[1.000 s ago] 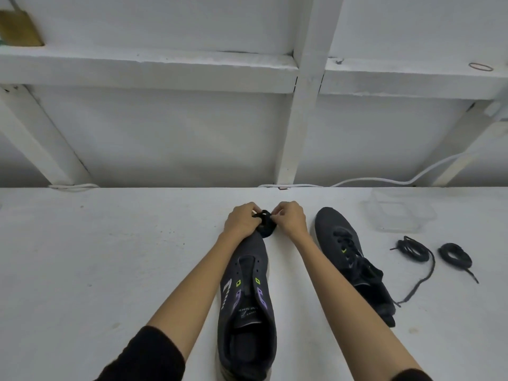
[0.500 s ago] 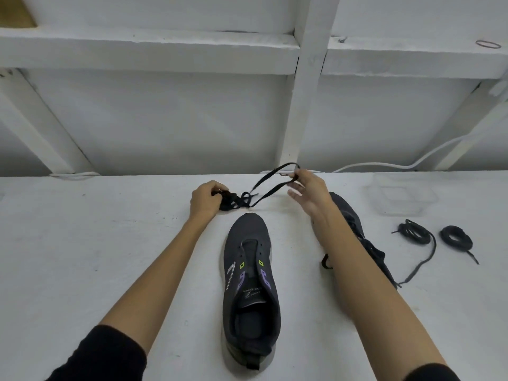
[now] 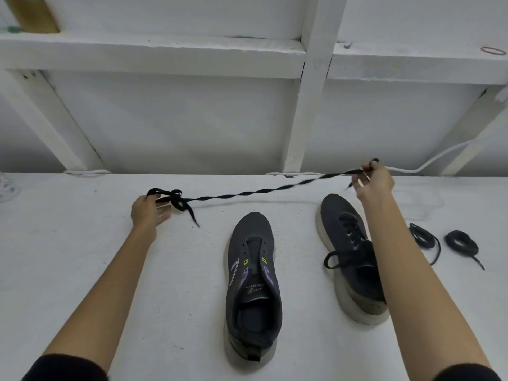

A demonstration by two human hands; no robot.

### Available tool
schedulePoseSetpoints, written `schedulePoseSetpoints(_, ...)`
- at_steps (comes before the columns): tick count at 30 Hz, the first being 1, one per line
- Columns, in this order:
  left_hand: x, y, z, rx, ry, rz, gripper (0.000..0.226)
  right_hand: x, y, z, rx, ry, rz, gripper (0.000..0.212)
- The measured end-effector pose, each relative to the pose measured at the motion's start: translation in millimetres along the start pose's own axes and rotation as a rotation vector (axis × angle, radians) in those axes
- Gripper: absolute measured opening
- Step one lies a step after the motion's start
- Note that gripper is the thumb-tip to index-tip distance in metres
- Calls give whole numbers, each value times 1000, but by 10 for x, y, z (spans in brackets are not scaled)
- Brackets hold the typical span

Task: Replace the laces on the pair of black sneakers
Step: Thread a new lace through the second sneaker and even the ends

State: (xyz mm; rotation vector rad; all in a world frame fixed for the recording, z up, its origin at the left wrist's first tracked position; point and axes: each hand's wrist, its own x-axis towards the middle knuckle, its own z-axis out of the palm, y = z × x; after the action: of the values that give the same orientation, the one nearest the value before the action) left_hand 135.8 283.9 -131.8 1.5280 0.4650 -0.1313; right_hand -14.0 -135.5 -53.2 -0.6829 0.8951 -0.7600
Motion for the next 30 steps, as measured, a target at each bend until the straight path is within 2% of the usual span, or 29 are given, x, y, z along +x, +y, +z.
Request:
schedulePoseSetpoints(5, 68, -15, -299, -119, 91, -63, 18, 257, -151, -286, 130, 199, -70, 24)
schedulePoseSetpoints(9, 110, 4, -456, -328, 175, -139, 19, 422, -308, -485, 166, 358, -134, 38)
schedulePoseSetpoints(12, 59, 11, -508, -394, 196, -164, 24, 401, -397, -537, 181, 376, -150, 18)
schedulePoseSetpoints(14, 30, 19, -515, -384, 193, -161, 25, 352, -426, -530, 155, 351, -169, 16)
schedulePoseSetpoints(19, -56, 67, -467, -186, 106, -125, 23, 286, -393, -312, 152, 101, -195, 18)
schedulePoseSetpoints(22, -197, 146, -360, -66, -2, -89, 26, 144, -232, -33, -52, -142, -152, 30)
schedulePoseSetpoints(25, -364, 309, -206, -7, -120, 19, 28, -212, 36, 301, -311, -456, -92, 43)
schedulePoseSetpoints(27, -504, 462, -73, 7, -207, 128, 26, -520, 221, 519, -487, -619, -58, 34)
schedulePoseSetpoints(30, -753, 743, 159, 81, -333, 323, 22, -955, 448, 804, -704, -858, -117, 16)
